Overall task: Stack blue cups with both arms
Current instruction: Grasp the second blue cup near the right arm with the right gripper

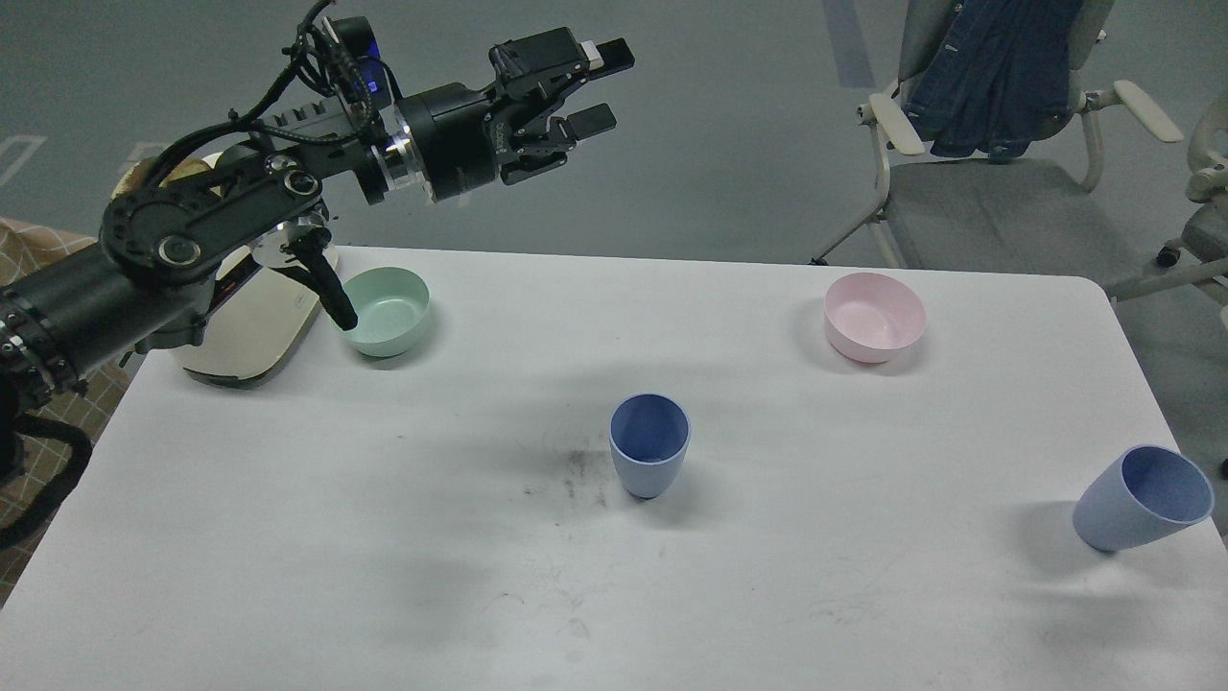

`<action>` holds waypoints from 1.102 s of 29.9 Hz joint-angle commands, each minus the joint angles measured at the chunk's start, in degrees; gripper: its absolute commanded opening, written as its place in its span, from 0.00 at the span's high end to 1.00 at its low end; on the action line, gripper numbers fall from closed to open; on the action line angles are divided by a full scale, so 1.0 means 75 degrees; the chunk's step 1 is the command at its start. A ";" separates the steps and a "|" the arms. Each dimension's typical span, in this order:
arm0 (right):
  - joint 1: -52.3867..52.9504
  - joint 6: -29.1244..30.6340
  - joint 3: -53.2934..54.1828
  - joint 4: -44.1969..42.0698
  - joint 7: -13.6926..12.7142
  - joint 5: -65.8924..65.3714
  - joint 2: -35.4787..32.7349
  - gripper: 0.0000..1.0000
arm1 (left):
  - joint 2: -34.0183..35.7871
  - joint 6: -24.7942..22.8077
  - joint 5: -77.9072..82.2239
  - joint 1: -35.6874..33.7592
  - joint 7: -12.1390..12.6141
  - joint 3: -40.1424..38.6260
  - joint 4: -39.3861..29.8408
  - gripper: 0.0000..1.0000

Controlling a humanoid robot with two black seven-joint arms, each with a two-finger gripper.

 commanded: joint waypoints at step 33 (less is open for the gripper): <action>-0.0424 -0.0654 -0.0307 -0.0041 0.0000 -0.0081 0.0909 1.00 | 0.0079 -0.0002 -0.0001 0.0069 0.0000 -0.0001 -0.0069 0.17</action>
